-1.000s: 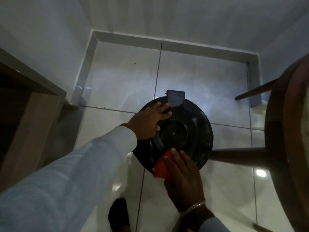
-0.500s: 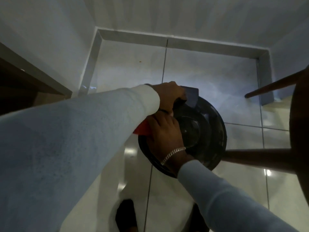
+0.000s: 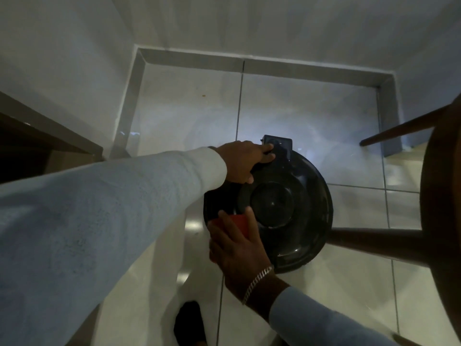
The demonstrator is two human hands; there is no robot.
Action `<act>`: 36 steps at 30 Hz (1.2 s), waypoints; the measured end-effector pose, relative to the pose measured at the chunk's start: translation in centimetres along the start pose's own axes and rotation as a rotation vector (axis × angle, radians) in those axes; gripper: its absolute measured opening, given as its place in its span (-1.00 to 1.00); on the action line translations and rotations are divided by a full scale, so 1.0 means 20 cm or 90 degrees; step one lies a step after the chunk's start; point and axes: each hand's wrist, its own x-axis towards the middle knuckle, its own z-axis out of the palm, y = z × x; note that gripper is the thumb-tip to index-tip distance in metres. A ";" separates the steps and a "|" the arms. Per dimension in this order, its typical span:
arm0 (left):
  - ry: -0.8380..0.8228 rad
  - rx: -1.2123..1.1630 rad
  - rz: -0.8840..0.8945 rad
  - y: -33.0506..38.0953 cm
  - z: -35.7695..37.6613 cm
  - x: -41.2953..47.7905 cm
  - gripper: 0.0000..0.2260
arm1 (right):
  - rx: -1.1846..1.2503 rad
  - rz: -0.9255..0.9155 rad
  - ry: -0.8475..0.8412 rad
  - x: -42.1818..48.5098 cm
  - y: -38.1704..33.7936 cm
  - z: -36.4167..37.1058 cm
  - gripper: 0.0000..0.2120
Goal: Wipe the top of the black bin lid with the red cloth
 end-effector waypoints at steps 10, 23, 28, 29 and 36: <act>0.054 0.048 -0.055 0.11 0.04 -0.07 -0.34 | 0.259 0.217 0.064 -0.63 0.33 0.08 -0.63; 0.141 -1.028 -0.156 1.39 -0.36 -0.74 -0.73 | 0.754 0.515 0.462 -1.21 0.32 -0.88 -0.24; 0.253 -1.195 -0.151 1.72 -0.50 -0.54 -0.70 | 1.074 0.620 0.550 -1.58 0.69 -0.95 -0.24; 0.287 -1.185 -0.161 1.78 -0.51 -0.50 -0.72 | 1.162 0.651 0.513 -1.61 0.77 -0.93 -0.23; 0.374 -0.716 -0.277 2.03 -0.51 -0.25 -0.58 | 0.867 0.748 0.426 -1.45 1.16 -0.76 -0.28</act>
